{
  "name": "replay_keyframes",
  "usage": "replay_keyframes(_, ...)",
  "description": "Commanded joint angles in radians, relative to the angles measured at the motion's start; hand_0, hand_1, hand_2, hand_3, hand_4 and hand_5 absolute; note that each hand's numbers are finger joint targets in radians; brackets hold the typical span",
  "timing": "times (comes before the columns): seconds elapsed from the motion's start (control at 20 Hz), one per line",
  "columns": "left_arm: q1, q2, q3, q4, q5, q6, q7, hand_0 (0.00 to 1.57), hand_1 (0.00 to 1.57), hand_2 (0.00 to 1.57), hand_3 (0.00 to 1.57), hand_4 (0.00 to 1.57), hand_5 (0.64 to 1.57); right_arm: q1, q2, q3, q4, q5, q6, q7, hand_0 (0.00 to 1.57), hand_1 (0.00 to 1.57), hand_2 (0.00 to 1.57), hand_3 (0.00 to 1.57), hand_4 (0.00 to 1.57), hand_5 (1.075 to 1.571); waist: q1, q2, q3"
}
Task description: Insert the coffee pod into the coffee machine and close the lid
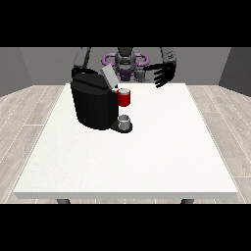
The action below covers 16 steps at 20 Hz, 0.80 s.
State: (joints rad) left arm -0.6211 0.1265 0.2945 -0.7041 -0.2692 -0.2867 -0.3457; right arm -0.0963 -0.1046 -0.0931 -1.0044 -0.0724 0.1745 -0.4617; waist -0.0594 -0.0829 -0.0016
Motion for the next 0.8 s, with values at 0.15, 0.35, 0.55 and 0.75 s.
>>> replay_keyframes(0.15,0.284,-0.021,0.008,0.032,0.03,-0.05,-0.064,0.0,0.0,0.0,0.0,0.3,1.571,0.118,0.099,0.168,-0.196,0.112,-0.085,0.114,0.0,0.0,0.0,0.0,0.14,1.571,-0.012,-0.257,-0.0006)
replay_keyframes(0.35,0.381,-0.018,0.029,0.048,0.056,-0.064,-0.054,0.0,0.0,0.0,0.0,0.23,1.571,0.122,0.103,0.252,-0.348,0.088,-0.093,0.215,0.0,0.0,0.0,0.0,0.27,1.571,-0.028,-0.33,0.0002)
replay_keyframes(0.55,0.44,-0.036,-0.01,0.0,0.048,-0.092,-0.101,0.0,0.0,0.0,0.0,0.35,1.571,0.09,0.104,0.29,-0.457,0.13,-0.165,0.259,0.0,0.0,0.0,0.0,0.17,1.571,0.017,-0.316,0.0012)
replay_keyframes(0.75,0.418,0.001,0.004,-0.086,0.101,-0.113,-0.074,0.0,0.0,0.0,0.0,0.28,1.571,0.08,0.096,0.291,-0.616,0.167,-0.187,0.302,0.0,0.0,0.0,0.0,0.34,1.571,0.013,-0.199,0.0014)
